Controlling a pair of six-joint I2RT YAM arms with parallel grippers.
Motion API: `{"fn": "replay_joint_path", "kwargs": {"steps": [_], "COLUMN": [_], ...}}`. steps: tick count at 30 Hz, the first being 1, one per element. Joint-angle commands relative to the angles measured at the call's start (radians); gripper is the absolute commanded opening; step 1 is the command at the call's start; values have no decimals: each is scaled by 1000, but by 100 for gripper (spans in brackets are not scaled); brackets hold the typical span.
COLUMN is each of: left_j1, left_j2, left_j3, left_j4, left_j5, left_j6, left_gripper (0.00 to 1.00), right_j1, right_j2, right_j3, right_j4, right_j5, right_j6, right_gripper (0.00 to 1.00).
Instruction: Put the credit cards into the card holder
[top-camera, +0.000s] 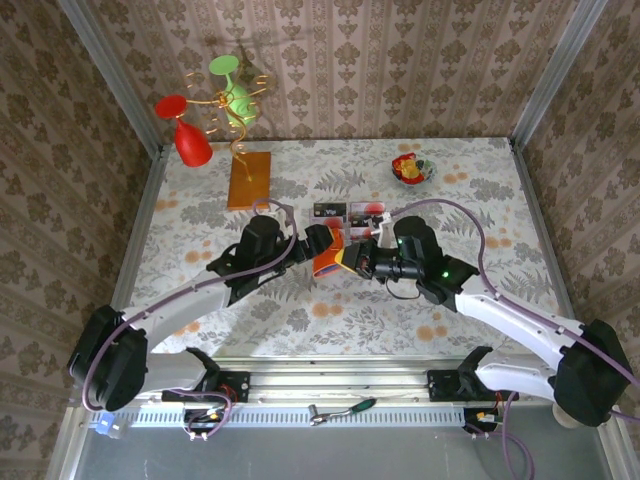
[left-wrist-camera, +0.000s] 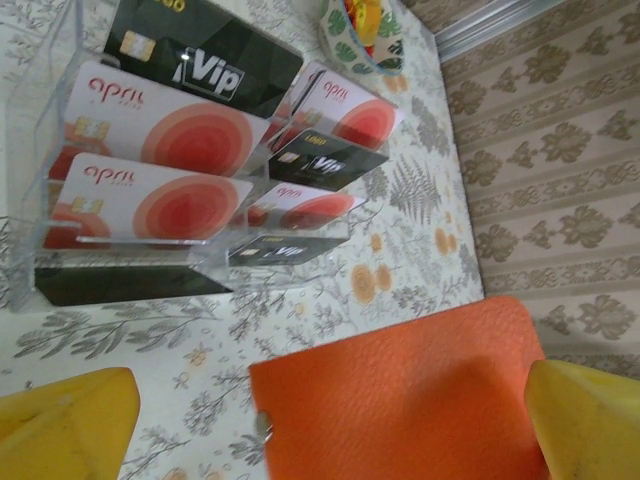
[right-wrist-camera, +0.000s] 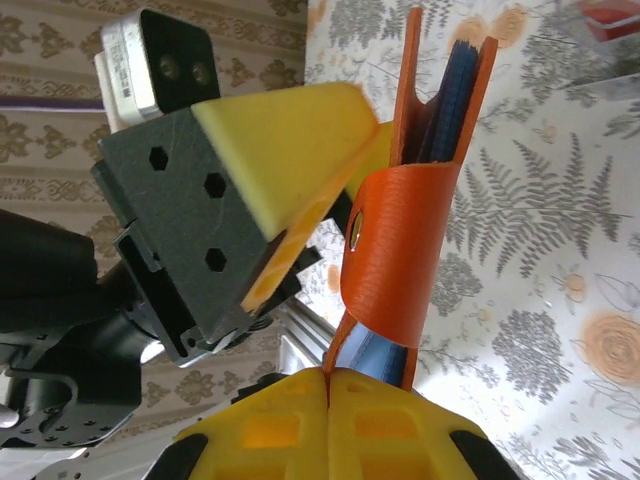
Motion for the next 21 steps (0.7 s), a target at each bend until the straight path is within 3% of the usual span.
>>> {"fn": "replay_joint_path", "kwargs": {"steps": [1, 7, 10, 21], "left_j1": [4, 6, 9, 26], "left_j2": [16, 22, 16, -43], "left_j3": [2, -63, -88, -122], "left_j4": [95, 278, 340, 336], "left_j5": [28, 33, 36, 16], "left_j6": [-49, -133, -154, -144], "left_gripper": [100, 99, 89, 77], "right_j1": [25, 37, 37, 23], "right_j2": [25, 50, 52, 51], "right_j3": [37, 17, -2, -34], "right_j4": [77, 95, 96, 89], "right_j5": [27, 38, 50, 70], "right_j6": [30, 32, 28, 17], "right_gripper": [0, 0, 0, 0]}}
